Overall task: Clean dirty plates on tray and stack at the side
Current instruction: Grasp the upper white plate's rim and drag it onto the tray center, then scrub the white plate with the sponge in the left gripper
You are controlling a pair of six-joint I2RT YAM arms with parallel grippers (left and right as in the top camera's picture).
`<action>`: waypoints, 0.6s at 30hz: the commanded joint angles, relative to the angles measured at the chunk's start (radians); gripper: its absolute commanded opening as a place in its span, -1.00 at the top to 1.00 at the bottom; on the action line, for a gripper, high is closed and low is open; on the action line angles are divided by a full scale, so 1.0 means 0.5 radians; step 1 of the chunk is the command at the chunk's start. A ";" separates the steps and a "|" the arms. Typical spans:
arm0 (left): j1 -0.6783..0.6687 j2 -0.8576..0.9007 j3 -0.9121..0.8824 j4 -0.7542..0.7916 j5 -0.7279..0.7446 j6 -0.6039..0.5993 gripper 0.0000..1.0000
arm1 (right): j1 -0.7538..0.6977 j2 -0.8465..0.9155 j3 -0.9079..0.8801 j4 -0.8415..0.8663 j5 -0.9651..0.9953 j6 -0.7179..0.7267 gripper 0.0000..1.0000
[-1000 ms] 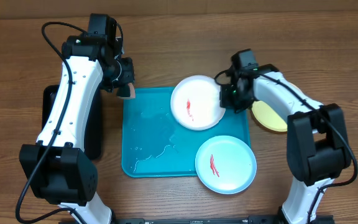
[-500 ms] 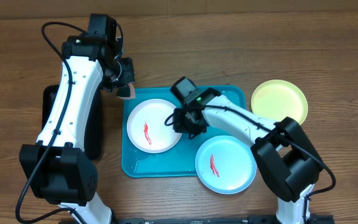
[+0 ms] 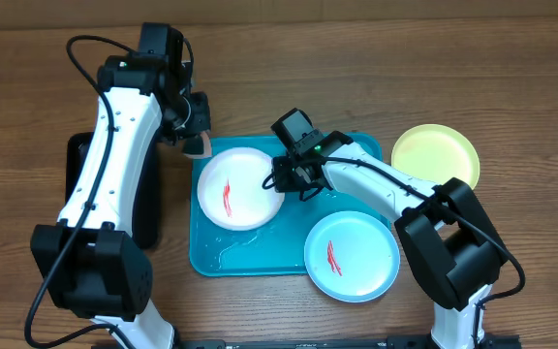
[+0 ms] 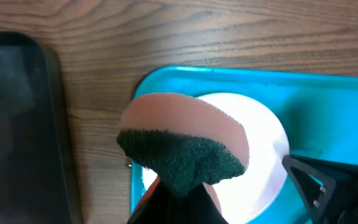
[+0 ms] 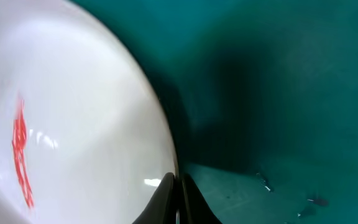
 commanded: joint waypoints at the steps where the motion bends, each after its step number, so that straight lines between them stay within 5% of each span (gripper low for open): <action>1: -0.078 -0.005 -0.034 0.001 0.016 -0.031 0.91 | 0.004 0.063 0.037 0.004 0.021 0.085 0.93; 18: -0.271 -0.005 -0.977 0.816 -0.286 -0.010 0.92 | -0.005 0.064 -0.002 -0.009 0.024 0.208 0.93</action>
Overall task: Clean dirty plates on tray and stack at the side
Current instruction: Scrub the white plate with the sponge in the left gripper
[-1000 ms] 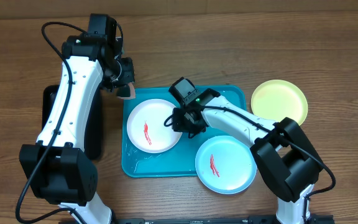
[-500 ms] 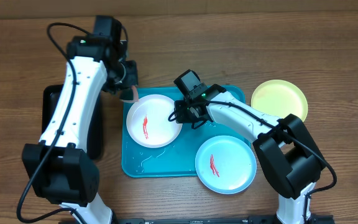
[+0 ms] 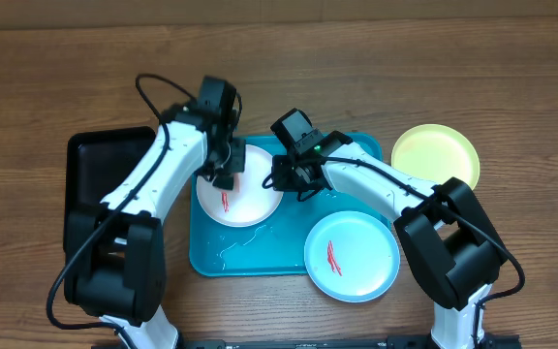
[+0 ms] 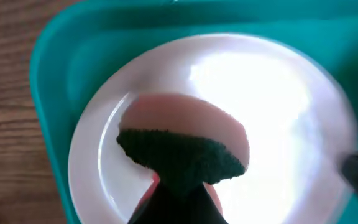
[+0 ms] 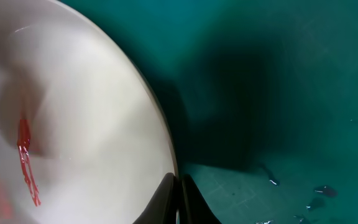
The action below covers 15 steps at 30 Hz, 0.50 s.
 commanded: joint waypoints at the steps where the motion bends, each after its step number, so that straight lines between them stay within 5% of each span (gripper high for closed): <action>1: 0.012 -0.005 -0.174 0.131 -0.148 0.022 0.91 | -0.004 0.060 -0.005 -0.005 0.034 0.023 0.93; 8: 0.005 -0.005 -0.437 0.362 -0.015 0.068 0.91 | -0.004 0.060 -0.005 -0.005 0.034 0.024 0.93; 15: 0.005 -0.006 -0.415 0.260 1.261 0.473 0.92 | -0.004 0.060 -0.005 -0.005 0.034 0.024 0.93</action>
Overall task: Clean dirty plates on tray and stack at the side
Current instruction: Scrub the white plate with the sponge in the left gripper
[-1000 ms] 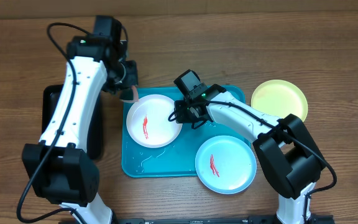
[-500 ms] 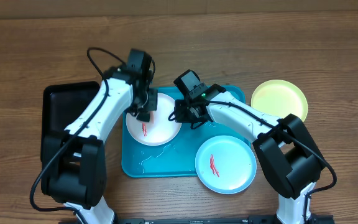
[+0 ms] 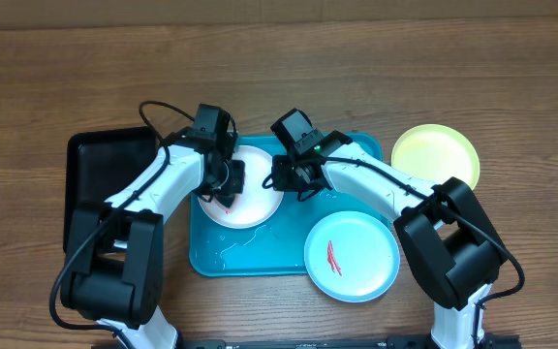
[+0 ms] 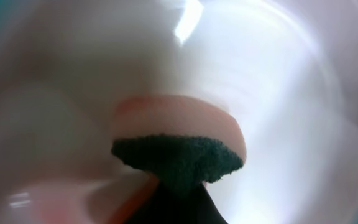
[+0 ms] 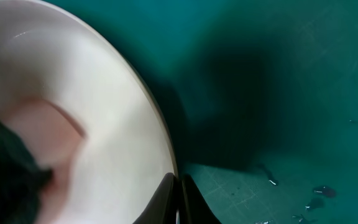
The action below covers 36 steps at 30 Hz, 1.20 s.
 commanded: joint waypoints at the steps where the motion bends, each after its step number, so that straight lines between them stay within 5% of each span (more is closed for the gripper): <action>1: -0.034 0.021 -0.055 -0.027 0.829 0.242 0.92 | -0.004 0.058 -0.005 -0.005 0.034 0.015 0.93; 4: -0.031 0.021 -0.055 0.008 0.661 0.208 0.91 | -0.004 0.058 -0.005 -0.006 0.034 0.015 0.93; 12: -0.031 0.021 -0.054 0.074 -0.994 -0.466 0.92 | -0.004 0.058 -0.005 -0.008 0.034 0.015 0.93; 16: -0.055 0.021 -0.015 -0.093 -1.353 -0.629 0.92 | -0.004 0.058 -0.005 -0.008 0.035 0.015 0.93; 23: -0.177 0.021 0.040 -0.282 -1.164 -0.497 0.92 | -0.004 0.058 -0.005 -0.005 0.035 0.015 0.93; 30: -0.240 0.021 0.049 -0.134 0.303 0.402 0.92 | -0.004 0.058 -0.005 -0.005 0.035 0.015 0.93; 36: -0.233 0.021 0.048 0.116 0.206 0.276 0.92 | -0.004 0.058 -0.005 -0.006 0.035 0.015 0.93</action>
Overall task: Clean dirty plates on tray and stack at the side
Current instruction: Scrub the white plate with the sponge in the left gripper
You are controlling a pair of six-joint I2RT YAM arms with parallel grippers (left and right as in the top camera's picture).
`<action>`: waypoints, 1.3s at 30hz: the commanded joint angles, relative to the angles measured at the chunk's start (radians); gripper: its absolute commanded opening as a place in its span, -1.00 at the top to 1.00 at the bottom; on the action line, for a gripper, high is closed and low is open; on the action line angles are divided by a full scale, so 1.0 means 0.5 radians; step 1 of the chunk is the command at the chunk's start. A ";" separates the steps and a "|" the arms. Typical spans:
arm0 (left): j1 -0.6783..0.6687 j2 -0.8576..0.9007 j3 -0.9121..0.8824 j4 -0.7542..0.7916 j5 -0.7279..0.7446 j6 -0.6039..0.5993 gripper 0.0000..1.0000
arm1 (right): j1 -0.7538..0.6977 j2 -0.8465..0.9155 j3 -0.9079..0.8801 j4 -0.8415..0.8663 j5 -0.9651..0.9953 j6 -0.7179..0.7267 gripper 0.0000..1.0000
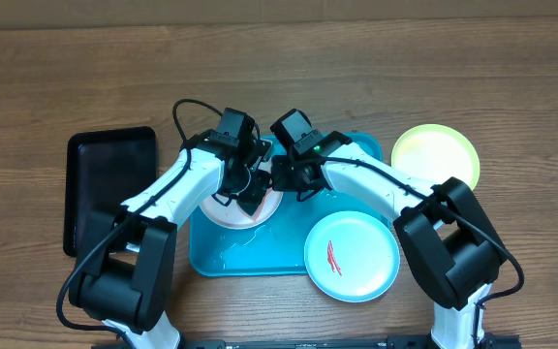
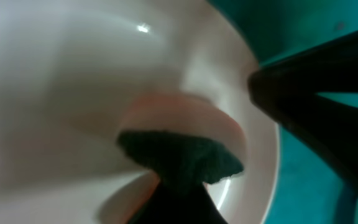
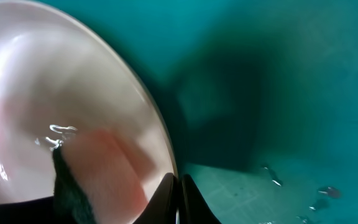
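Observation:
A white plate [image 1: 223, 206] lies in the left half of the teal tray [image 1: 211, 254]. My left gripper [image 1: 252, 192] is shut on a pink sponge with a dark green scouring face [image 2: 179, 149], pressed onto the plate's right side [image 2: 73, 81]. My right gripper [image 1: 281, 180] is shut on the plate's right rim [image 3: 160, 146], and the sponge [image 3: 104, 168] shows beside its fingers. A second white plate [image 1: 352, 256] with a red smear sits on the tray's lower right corner. A yellow plate [image 1: 435, 155] rests on the table to the right.
A black tray [image 1: 108, 184] lies on the wooden table at the left. Water drops spot the teal tray floor [image 3: 291, 124]. The two arms cross closely over the tray's middle.
My left gripper has moved the sponge from the plate's middle to its right side, close to my right gripper. The right gripper has kept its hold on the rim.
The sponge was held at the tray's upper left corner, the plate showing a red smear. It then came over the plate's upper left part, then onto the middle over the smear. Now it presses on the right side. My right gripper held the rim throughout.

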 commanded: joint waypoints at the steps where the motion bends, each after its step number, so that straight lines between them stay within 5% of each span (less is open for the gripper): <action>1: -0.012 0.029 0.018 0.130 0.051 -0.012 0.92 | -0.004 0.053 -0.005 -0.007 0.047 0.010 0.93; 9: -0.010 0.029 0.018 0.246 -1.441 -0.728 0.91 | -0.004 0.053 -0.005 -0.018 0.047 0.010 0.92; 12: -0.007 0.029 0.018 0.155 -1.625 -0.784 0.92 | -0.004 0.053 -0.005 -0.022 0.047 0.010 0.93; 16: -0.008 0.030 0.018 -0.038 -1.292 -0.627 0.91 | -0.004 0.053 -0.005 -0.021 0.047 0.010 0.93; 22: -0.009 0.029 0.018 -0.510 0.027 0.156 0.92 | -0.004 0.053 -0.005 -0.022 0.047 0.011 0.93; 26: -0.009 0.029 0.018 -0.430 0.427 0.307 0.92 | -0.004 0.053 -0.005 -0.015 0.047 0.018 0.93; 32: -0.008 0.030 0.018 0.147 0.336 0.031 0.91 | -0.004 0.053 -0.005 -0.029 0.047 0.018 0.93; 39: -0.007 0.030 0.017 0.314 -0.688 -0.540 0.91 | -0.004 0.053 -0.005 -0.031 0.047 0.018 0.93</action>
